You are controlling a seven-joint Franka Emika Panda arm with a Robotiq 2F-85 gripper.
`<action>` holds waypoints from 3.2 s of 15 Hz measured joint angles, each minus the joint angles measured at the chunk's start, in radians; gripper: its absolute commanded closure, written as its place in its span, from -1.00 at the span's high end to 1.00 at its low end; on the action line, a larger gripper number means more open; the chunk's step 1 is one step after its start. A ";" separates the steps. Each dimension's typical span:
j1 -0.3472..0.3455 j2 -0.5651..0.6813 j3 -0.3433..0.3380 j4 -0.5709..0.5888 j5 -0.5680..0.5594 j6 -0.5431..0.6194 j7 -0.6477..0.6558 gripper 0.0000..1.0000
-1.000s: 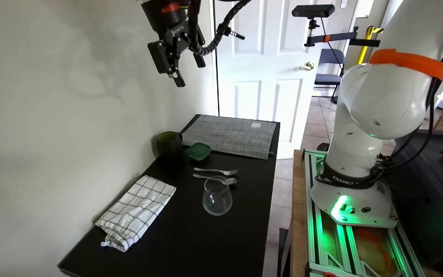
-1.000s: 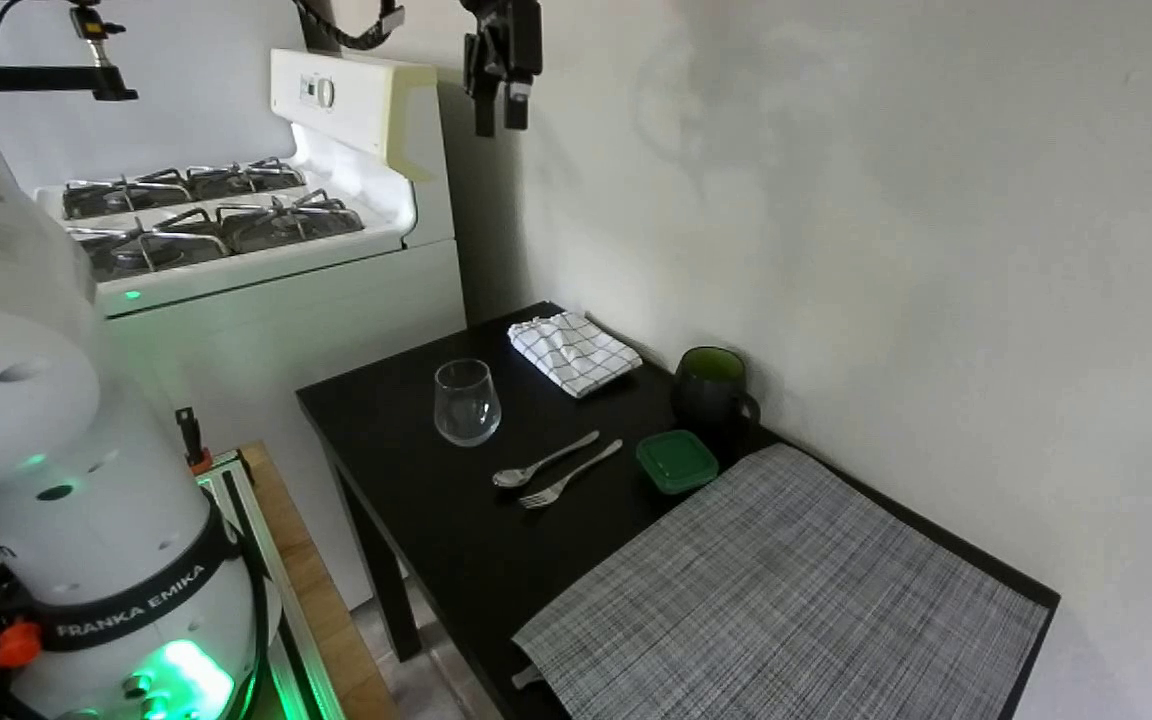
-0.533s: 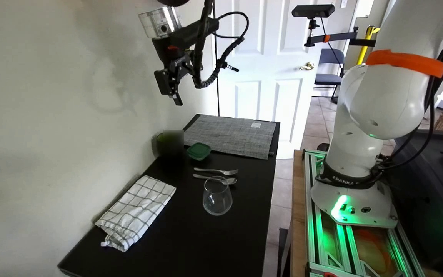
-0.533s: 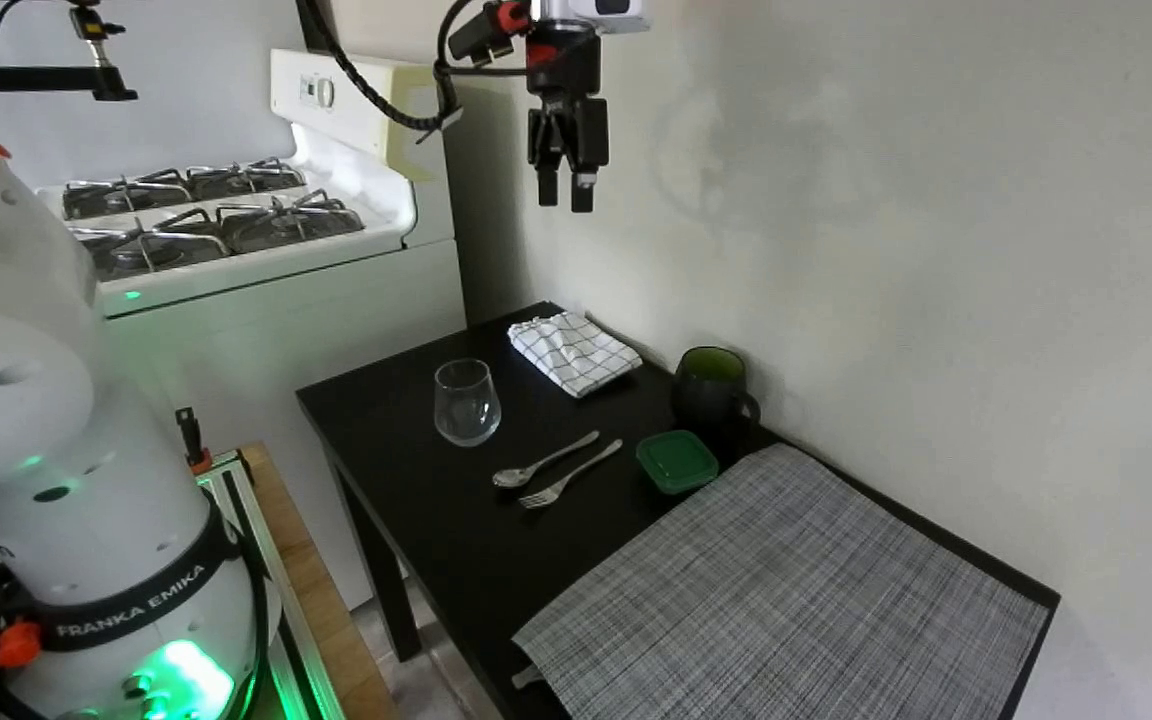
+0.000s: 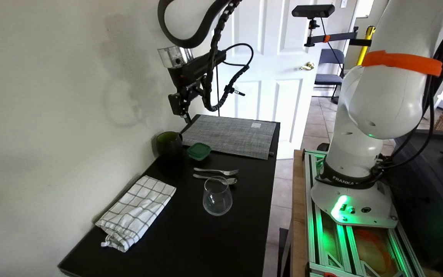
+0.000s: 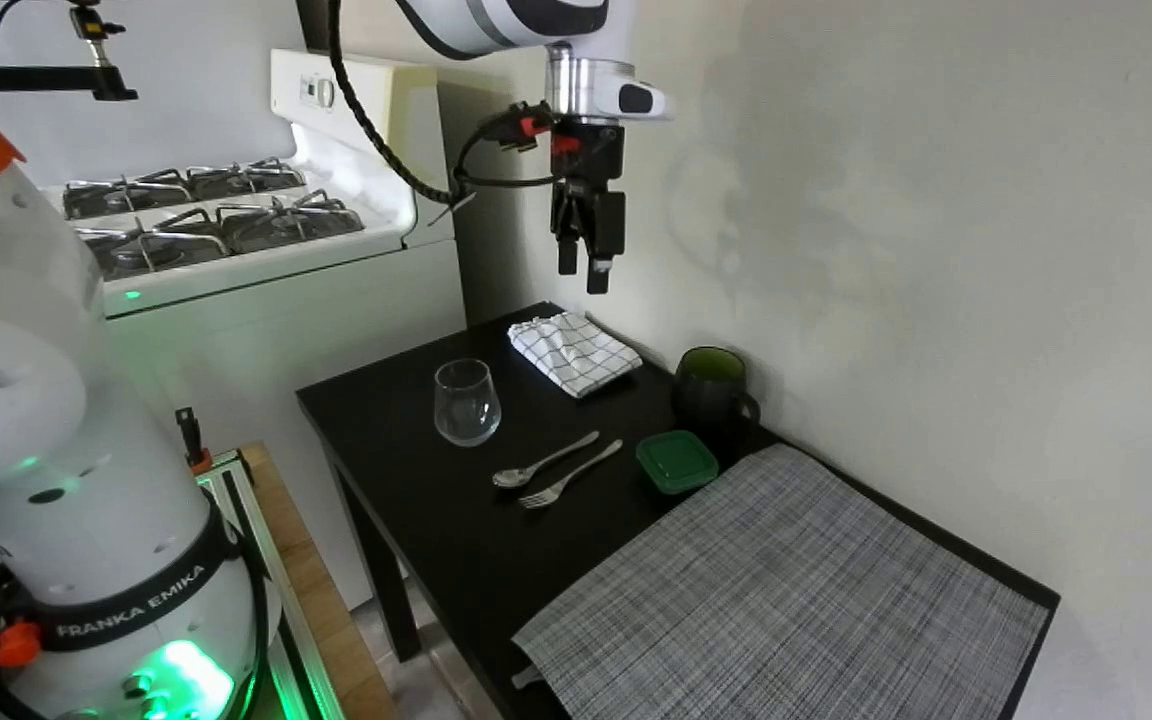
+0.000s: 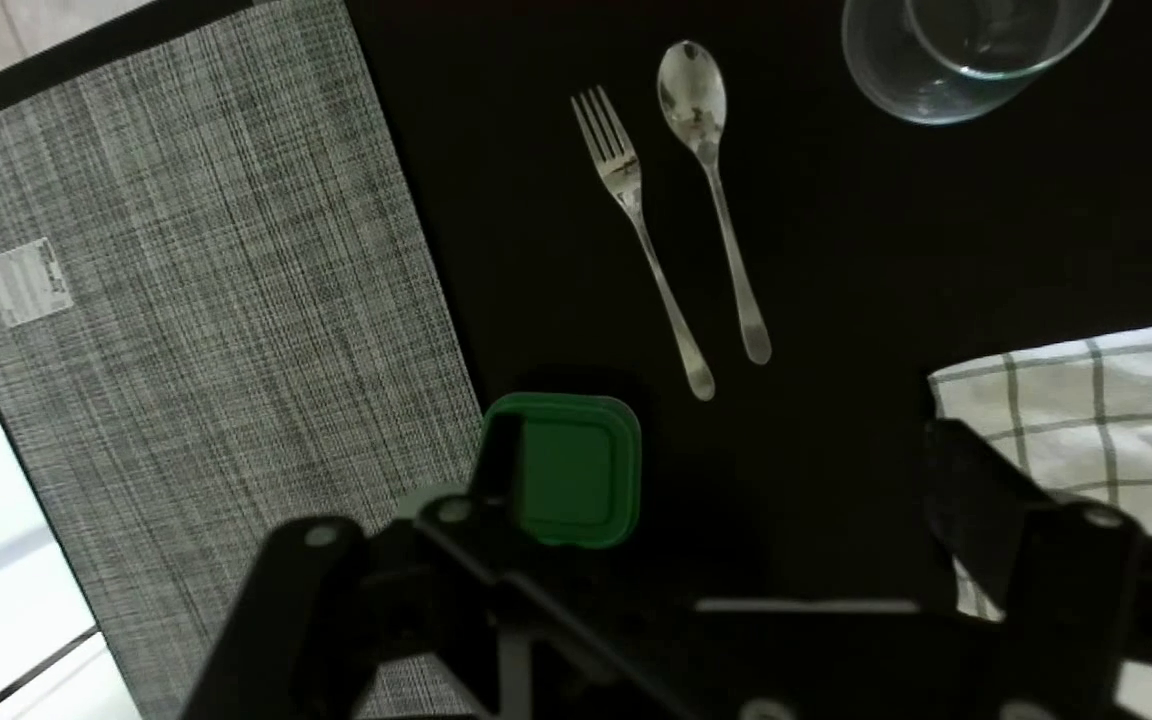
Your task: Put the fork in the cup
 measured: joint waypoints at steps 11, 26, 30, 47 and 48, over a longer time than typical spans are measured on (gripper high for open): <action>-0.023 0.084 -0.062 -0.171 -0.002 0.318 -0.083 1.00; -0.033 0.189 -0.080 -0.216 -0.018 0.461 -0.211 1.00; -0.040 0.250 -0.096 -0.240 0.045 0.591 -0.330 1.00; -0.039 0.396 -0.096 -0.242 0.104 0.706 -0.407 1.00; -0.038 0.403 -0.095 -0.242 0.104 0.721 -0.407 1.00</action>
